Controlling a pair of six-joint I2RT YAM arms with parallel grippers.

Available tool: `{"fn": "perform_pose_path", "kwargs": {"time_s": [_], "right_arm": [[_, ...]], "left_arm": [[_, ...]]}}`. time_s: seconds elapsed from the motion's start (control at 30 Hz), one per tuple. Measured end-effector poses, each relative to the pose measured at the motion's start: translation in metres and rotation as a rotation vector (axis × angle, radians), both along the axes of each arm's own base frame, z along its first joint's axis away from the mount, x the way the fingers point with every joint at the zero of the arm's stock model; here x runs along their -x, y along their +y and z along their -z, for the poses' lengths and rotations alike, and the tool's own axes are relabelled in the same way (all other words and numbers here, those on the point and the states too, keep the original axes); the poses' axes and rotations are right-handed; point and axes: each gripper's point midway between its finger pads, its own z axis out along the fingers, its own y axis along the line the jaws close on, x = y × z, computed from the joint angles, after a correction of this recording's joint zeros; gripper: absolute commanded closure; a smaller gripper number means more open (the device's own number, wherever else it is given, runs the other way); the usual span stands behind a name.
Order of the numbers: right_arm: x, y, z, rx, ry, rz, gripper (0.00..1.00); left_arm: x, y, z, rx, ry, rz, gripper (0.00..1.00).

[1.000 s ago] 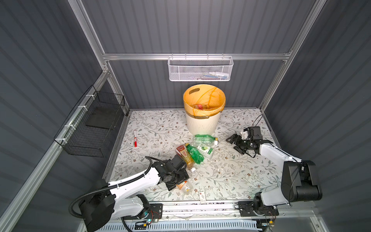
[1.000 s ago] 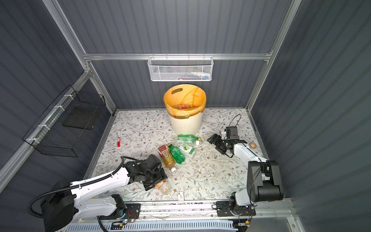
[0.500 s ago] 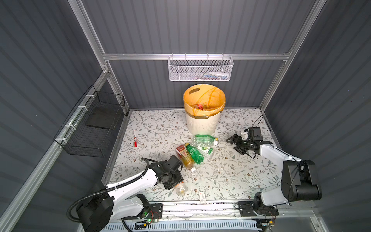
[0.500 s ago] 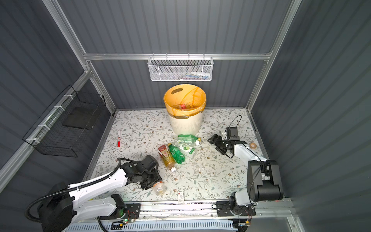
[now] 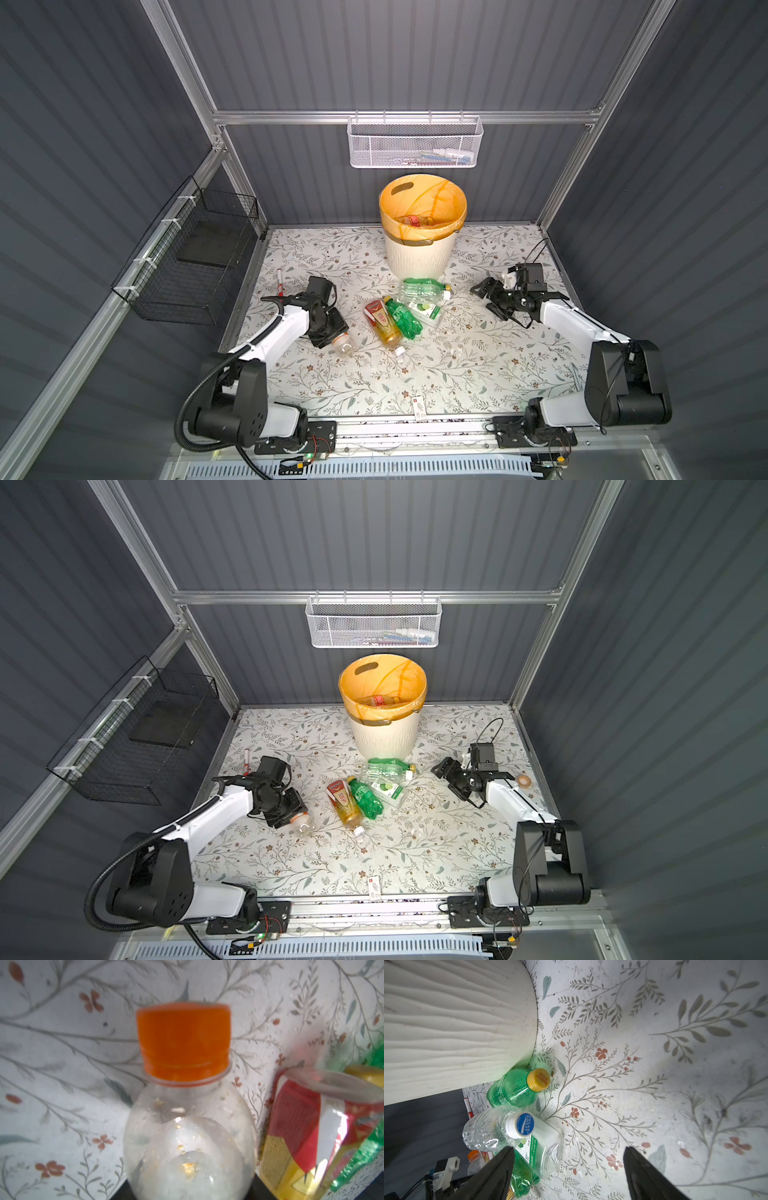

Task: Throw the plastic bottles in the bin
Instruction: 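Grasp the orange-capped clear bottle with the left gripper, then lift the orange-capped bottle with the left gripper over the bin and release it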

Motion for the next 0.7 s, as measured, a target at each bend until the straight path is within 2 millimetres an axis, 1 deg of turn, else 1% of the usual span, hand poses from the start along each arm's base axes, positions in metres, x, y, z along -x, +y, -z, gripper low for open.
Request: {"fn": "perform_pose_path", "kwargs": {"time_s": [0.1, 0.17, 0.27, 0.33, 0.4, 0.5, 0.7], "right_arm": [[0.003, -0.003, -0.007, 0.006, -0.011, 0.022, 0.15], [0.005, -0.005, -0.012, 0.010, -0.018, 0.036, 0.16], [0.007, -0.008, -0.016, 0.015, -0.021, 0.061, 0.16], [0.008, -0.010, -0.015, 0.017, -0.014, 0.075, 0.16], [0.008, -0.011, -0.013, 0.018, -0.001, 0.086, 0.16], [0.009, -0.010, -0.010, 0.019, 0.016, 0.093, 0.16], [0.006, -0.005, -0.007, 0.022, 0.040, 0.084, 0.16]], "left_arm": [[-0.018, 0.015, 0.014, 0.019, 0.017, -0.002, 0.44], [-0.032, 0.018, 0.014, 0.043, 0.000, 0.009, 0.42], [-0.055, 0.018, 0.013, 0.070, -0.045, 0.039, 0.36], [-0.066, 0.017, 0.016, 0.076, -0.061, 0.059, 0.28], [-0.075, 0.016, 0.020, 0.082, -0.066, 0.073, 0.26], [-0.084, 0.015, 0.018, 0.091, -0.091, 0.085, 0.35], [-0.087, 0.014, 0.020, 0.090, -0.103, 0.102, 0.45]]}}
